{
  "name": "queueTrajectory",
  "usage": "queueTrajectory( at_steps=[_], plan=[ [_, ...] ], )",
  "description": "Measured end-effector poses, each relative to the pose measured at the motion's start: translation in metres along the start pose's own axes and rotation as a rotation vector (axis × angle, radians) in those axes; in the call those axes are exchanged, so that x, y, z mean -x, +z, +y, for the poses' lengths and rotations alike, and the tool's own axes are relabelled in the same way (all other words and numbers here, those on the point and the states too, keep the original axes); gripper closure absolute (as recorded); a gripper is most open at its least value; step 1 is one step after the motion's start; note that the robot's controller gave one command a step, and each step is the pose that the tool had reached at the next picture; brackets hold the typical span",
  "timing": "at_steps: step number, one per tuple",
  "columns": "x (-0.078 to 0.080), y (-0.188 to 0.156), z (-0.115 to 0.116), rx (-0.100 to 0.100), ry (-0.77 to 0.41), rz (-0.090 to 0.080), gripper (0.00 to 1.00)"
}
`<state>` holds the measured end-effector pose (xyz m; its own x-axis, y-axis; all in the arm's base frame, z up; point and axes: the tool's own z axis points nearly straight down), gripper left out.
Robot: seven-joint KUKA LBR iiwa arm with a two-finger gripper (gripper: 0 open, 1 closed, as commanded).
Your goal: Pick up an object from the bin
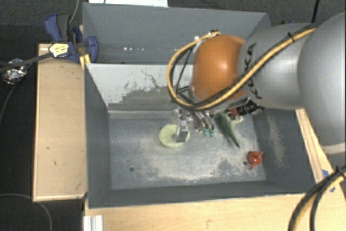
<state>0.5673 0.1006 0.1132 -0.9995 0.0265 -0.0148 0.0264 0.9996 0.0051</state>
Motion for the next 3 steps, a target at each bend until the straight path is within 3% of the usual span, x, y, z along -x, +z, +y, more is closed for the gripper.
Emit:
queueTrajectory(
  at_steps=[3],
  plan=[
    [0.000, -0.027, 0.000, 0.000, 0.003, 0.000, 1.00]
  ],
)
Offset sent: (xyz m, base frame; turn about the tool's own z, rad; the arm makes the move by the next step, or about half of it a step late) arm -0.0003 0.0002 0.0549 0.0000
